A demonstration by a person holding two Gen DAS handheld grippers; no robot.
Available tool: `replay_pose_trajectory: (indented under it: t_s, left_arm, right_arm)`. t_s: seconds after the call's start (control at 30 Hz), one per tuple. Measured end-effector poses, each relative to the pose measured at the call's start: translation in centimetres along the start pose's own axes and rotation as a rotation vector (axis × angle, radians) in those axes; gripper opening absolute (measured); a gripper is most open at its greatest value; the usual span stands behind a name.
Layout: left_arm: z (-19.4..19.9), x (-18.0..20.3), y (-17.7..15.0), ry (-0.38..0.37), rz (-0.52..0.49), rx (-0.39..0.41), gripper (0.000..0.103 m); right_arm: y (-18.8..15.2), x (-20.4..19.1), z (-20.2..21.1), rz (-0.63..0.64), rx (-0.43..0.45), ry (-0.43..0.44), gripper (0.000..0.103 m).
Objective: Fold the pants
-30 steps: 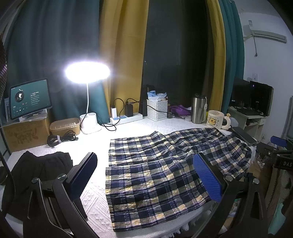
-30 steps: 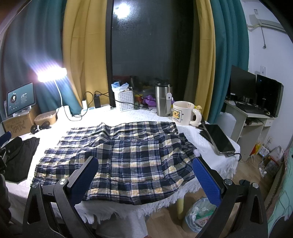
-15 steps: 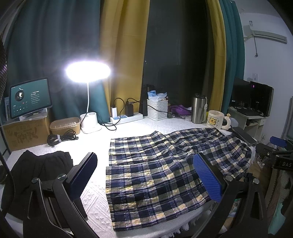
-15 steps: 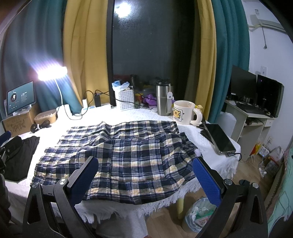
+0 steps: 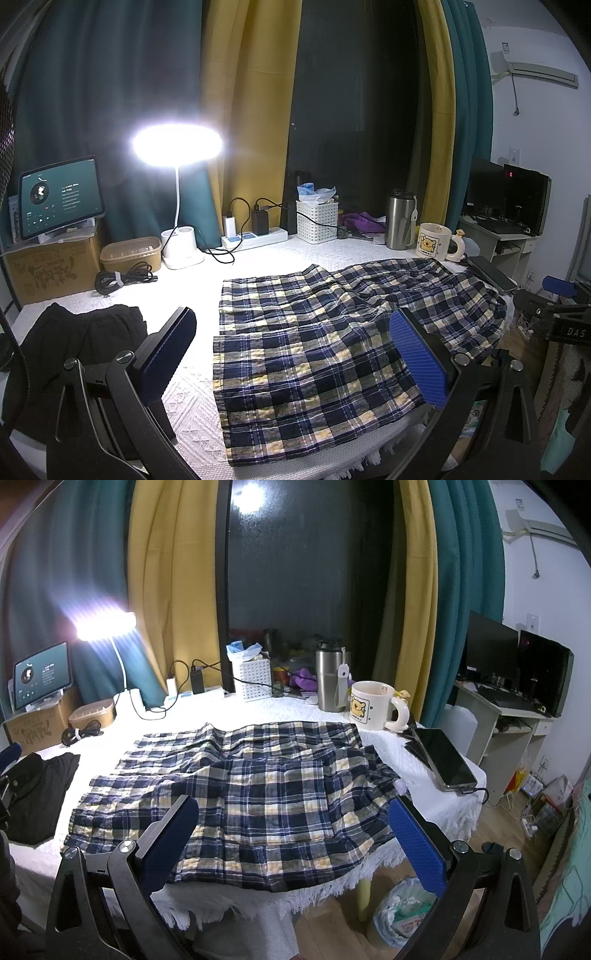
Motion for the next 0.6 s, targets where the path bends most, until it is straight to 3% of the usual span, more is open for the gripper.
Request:
replay_pose_trajectory:
  t_s: [0.23, 0.6]
  left_arm:
    - [-0.4, 0.1, -0.5, -0.007, 0.009, -0.020, 0.103]
    - [-5.3, -0.5, -0.1, 0.006, 0.004, -0.113, 0.103]
  right_arm:
    - [-0.5, -0.1, -1.1, 0.001, -0.027, -0.003, 0.103]
    - [0.5, 1.9, -6.4, -0.032, -0.117, -0.018, 0.103]
Point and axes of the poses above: each gripper's, at about its wrist camera, not at the fingertips, and z roughly against the way its jaws point, x to its right, y to its top, the point moved 1 cm from there along -z, roughly the way its jaws point, and after that the axes turned 6 degrees about y, right-handed, at the moved point
